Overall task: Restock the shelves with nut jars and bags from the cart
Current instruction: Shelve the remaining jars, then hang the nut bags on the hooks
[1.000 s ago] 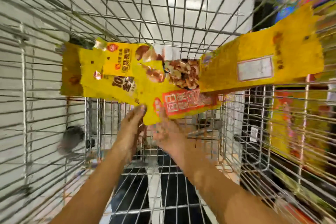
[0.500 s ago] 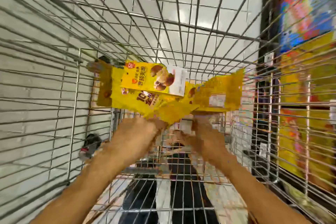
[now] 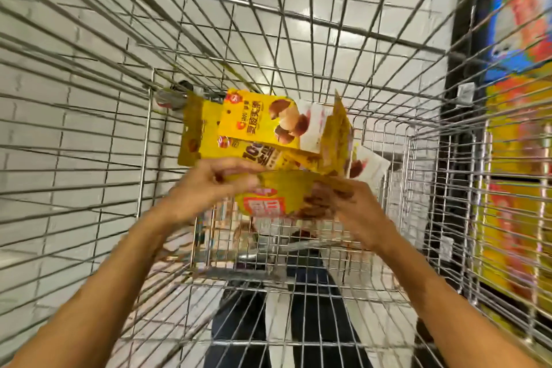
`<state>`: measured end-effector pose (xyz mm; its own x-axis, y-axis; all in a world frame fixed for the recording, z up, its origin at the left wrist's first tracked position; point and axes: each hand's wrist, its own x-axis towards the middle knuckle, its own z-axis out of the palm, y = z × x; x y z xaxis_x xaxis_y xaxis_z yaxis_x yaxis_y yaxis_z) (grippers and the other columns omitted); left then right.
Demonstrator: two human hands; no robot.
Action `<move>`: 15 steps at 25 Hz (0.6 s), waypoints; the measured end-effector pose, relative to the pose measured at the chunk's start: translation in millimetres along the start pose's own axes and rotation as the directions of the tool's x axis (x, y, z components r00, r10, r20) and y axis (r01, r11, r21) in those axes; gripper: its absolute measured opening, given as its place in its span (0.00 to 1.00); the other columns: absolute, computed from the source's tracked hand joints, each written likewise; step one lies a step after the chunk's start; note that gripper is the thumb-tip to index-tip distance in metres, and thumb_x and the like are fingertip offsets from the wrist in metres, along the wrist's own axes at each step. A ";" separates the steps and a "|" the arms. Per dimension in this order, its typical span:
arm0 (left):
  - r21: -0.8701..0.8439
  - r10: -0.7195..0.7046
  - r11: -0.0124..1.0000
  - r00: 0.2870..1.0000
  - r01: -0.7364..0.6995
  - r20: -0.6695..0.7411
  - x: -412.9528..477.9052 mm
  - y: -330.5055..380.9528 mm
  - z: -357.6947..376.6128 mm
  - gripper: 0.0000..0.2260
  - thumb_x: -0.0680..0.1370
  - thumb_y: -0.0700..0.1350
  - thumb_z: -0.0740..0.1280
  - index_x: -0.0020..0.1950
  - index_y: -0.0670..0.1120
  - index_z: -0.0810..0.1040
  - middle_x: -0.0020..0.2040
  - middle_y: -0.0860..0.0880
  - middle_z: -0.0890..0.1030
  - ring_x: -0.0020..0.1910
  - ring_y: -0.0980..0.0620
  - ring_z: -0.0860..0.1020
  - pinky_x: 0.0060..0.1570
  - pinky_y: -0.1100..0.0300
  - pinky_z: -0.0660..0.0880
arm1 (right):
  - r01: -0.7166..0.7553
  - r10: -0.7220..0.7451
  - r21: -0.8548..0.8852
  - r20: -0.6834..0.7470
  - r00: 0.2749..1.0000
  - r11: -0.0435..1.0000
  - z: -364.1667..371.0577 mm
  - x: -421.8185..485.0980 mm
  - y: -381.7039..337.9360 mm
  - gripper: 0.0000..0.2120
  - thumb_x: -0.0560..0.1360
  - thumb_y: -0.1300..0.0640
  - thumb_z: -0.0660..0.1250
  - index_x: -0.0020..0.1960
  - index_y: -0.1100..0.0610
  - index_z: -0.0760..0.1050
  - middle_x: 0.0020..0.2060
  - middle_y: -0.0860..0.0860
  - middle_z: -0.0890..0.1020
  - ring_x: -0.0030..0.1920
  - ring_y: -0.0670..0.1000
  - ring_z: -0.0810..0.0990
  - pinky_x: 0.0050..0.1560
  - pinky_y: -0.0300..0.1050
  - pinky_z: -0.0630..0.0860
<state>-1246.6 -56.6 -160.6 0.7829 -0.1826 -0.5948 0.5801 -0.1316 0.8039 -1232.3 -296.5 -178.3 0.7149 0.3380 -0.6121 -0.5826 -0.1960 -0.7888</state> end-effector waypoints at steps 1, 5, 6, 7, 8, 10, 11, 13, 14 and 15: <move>-0.260 -0.051 0.965 0.994 0.023 -0.100 14.5 -9.3 -13.1 0.10 0.74 0.53 0.63 0.48 0.51 0.82 0.42 0.55 0.85 0.43 0.61 0.82 0.39 0.70 0.77 | -0.022 0.023 0.014 -0.080 0.996 1.000 -6.3 1.1 1.3 0.07 0.72 0.58 0.66 0.48 0.50 0.79 0.43 0.47 0.84 0.41 0.41 0.83 0.47 0.38 0.80; -0.665 -0.469 0.729 0.826 0.161 -0.314 83.2 -63.5 -37.9 0.14 0.83 0.47 0.53 0.41 0.45 0.70 0.29 0.49 0.79 0.25 0.59 0.77 0.26 0.69 0.70 | 0.009 -0.004 0.018 -0.252 0.968 1.000 -35.4 3.9 6.9 0.07 0.72 0.56 0.64 0.48 0.54 0.79 0.34 0.40 0.85 0.38 0.39 0.83 0.38 0.29 0.77; -0.693 -0.530 0.696 0.786 0.190 -0.317 98.8 -77.2 -33.1 0.14 0.83 0.46 0.53 0.40 0.45 0.70 0.26 0.50 0.78 0.22 0.59 0.75 0.23 0.69 0.69 | 0.019 -0.015 0.013 -0.268 0.963 1.000 -41.1 4.6 9.0 0.09 0.70 0.54 0.64 0.48 0.55 0.79 0.35 0.40 0.85 0.38 0.39 0.83 0.37 0.29 0.77; -0.715 -0.565 0.668 0.765 0.204 -0.310 114.2 -87.3 -26.1 0.14 0.83 0.46 0.54 0.40 0.44 0.71 0.25 0.51 0.79 0.20 0.59 0.74 0.22 0.68 0.70 | 0.016 -0.018 -0.011 -0.284 0.959 1.000 -45.2 5.8 12.3 0.09 0.69 0.53 0.65 0.47 0.54 0.79 0.34 0.39 0.84 0.38 0.38 0.83 0.36 0.27 0.76; -0.741 -0.576 0.640 0.765 0.202 -0.289 130.8 -93.8 -19.1 0.13 0.83 0.47 0.55 0.44 0.43 0.73 0.28 0.50 0.81 0.22 0.58 0.76 0.24 0.67 0.73 | 0.012 -0.023 -0.041 -0.296 0.955 0.999 -49.2 7.9 16.7 0.07 0.70 0.54 0.65 0.45 0.53 0.79 0.33 0.37 0.84 0.37 0.37 0.82 0.36 0.25 0.74; -0.795 -0.572 0.588 0.773 0.152 -0.275 160.0 -96.1 -5.6 0.15 0.82 0.50 0.57 0.60 0.41 0.74 0.48 0.43 0.83 0.38 0.52 0.81 0.46 0.60 0.77 | 0.005 -0.028 -0.074 -0.304 0.952 0.997 -52.8 9.3 22.4 0.05 0.73 0.57 0.65 0.42 0.52 0.79 0.31 0.35 0.82 0.35 0.34 0.81 0.36 0.23 0.73; -0.836 -0.593 0.539 0.752 0.107 -0.286 171.5 -92.3 -0.9 0.17 0.81 0.50 0.59 0.66 0.41 0.72 0.57 0.42 0.80 0.50 0.47 0.81 0.57 0.52 0.75 | 0.005 -0.030 -0.083 -0.306 0.952 0.997 -52.8 9.7 23.5 0.05 0.74 0.57 0.64 0.42 0.51 0.79 0.31 0.35 0.82 0.36 0.34 0.81 0.36 0.23 0.73; -0.881 -0.631 0.472 0.681 -0.044 -0.372 184.4 -82.0 6.7 0.18 0.80 0.46 0.63 0.67 0.40 0.69 0.64 0.39 0.76 0.59 0.43 0.77 0.60 0.43 0.71 | -0.003 -0.020 -0.070 -0.316 0.948 0.998 -52.6 9.0 23.0 0.05 0.73 0.56 0.65 0.44 0.52 0.79 0.33 0.37 0.84 0.37 0.37 0.82 0.38 0.26 0.75; -0.860 -0.628 0.497 0.636 -0.115 -0.448 183.3 -75.5 9.6 0.17 0.79 0.43 0.64 0.66 0.39 0.68 0.64 0.38 0.76 0.58 0.42 0.77 0.58 0.42 0.73 | 0.001 -0.014 -0.042 -0.316 0.949 0.999 -51.5 7.2 20.5 0.05 0.73 0.55 0.65 0.46 0.53 0.79 0.34 0.38 0.84 0.37 0.38 0.83 0.36 0.27 0.76; -0.816 -0.611 0.559 0.592 -0.146 -0.525 176.3 -67.1 11.1 0.19 0.79 0.42 0.65 0.66 0.37 0.67 0.64 0.37 0.76 0.58 0.42 0.77 0.57 0.42 0.74 | 0.015 -0.024 -0.029 -0.317 0.948 0.999 -49.6 3.5 15.4 0.06 0.72 0.54 0.65 0.46 0.51 0.79 0.34 0.38 0.84 0.37 0.38 0.83 0.36 0.28 0.76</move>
<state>-1150.0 -90.8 -319.4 0.2277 0.4839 -0.8450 0.3934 0.7481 0.5344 -1219.7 -344.0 -195.4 0.8141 0.0338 -0.5797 -0.5602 -0.2176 -0.7993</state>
